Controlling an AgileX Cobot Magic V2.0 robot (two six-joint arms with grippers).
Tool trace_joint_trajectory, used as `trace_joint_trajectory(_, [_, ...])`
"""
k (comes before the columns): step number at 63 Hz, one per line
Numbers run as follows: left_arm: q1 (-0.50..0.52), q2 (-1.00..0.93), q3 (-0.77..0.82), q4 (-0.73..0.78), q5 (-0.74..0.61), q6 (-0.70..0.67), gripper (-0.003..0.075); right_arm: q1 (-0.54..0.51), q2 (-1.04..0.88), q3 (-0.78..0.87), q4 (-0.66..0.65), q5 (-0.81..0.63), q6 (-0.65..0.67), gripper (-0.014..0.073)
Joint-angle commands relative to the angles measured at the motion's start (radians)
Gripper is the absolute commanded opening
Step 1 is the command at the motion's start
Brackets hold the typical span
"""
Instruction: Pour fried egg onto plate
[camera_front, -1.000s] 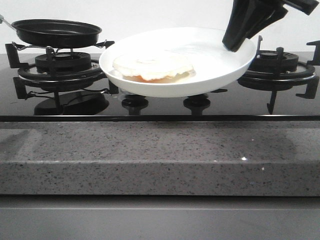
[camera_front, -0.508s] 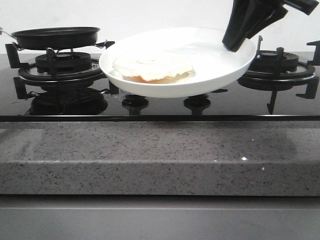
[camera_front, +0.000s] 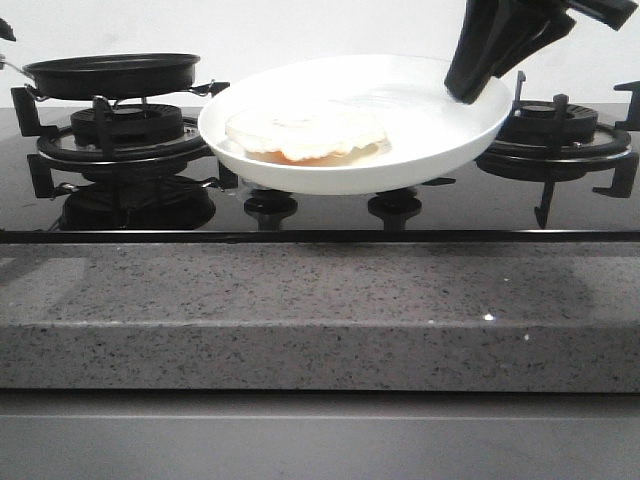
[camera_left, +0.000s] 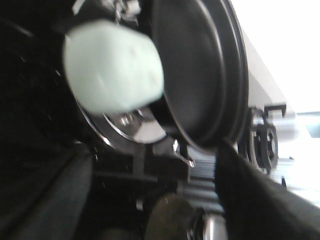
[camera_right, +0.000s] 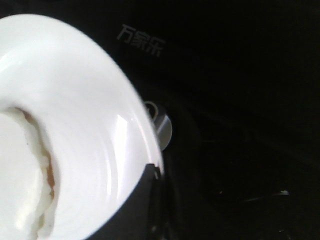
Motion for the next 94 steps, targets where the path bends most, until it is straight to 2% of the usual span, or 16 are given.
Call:
trace_joint_trajectory(1, [-0.015, -0.054, -0.029, -0.049, 0.067, 0.009, 0.0349, 0.001, -0.048, -0.028, 0.041, -0.039, -0.005, -0.0107])
trace_joint_trajectory(13, [-0.074, -0.058, -0.029, -0.033, 0.111, 0.018, 0.0085, 0.001, -0.048, -0.028, 0.041, -0.039, -0.005, -0.0107])
trace_joint_trajectory(17, [-0.105, -0.073, -0.029, -0.009, 0.109, 0.019, 0.0017, 0.001, -0.048, -0.028, 0.041, -0.039, -0.005, -0.0107])
trace_joint_trajectory(22, [-0.14, -0.1, -0.029, 0.027, 0.083, 0.02, -0.002, 0.001, -0.048, -0.028, 0.041, -0.039, -0.005, -0.0107])
trace_joint_trajectory(35, [-0.222, -0.225, -0.029, 0.162, -0.039, 0.021, -0.002, 0.001, -0.048, -0.028, 0.041, -0.039, -0.005, -0.0107])
trace_joint_trajectory(43, [-0.297, -0.353, -0.009, 0.361, -0.2, -0.015, -0.002, 0.001, -0.048, -0.028, 0.041, -0.039, -0.005, -0.0107])
trace_joint_trajectory(57, [-0.416, -0.615, 0.145, 0.623, -0.499, -0.041, -0.002, 0.001, -0.048, -0.028, 0.041, -0.039, -0.005, -0.0107])
trace_joint_trajectory(65, [-0.461, -0.757, 0.272, 0.718, -0.598, -0.041, -0.002, 0.001, -0.048, -0.028, 0.041, -0.039, -0.005, -0.0107])
trace_joint_trajectory(82, [-0.474, -1.063, 0.556, 0.801, -0.763, -0.041, -0.002, 0.001, -0.048, -0.028, 0.041, -0.039, -0.005, -0.0107])
trace_joint_trajectory(94, [-0.474, -1.236, 0.7, 0.799, -0.793, -0.041, -0.002, 0.001, -0.048, -0.028, 0.041, -0.039, -0.005, -0.0107])
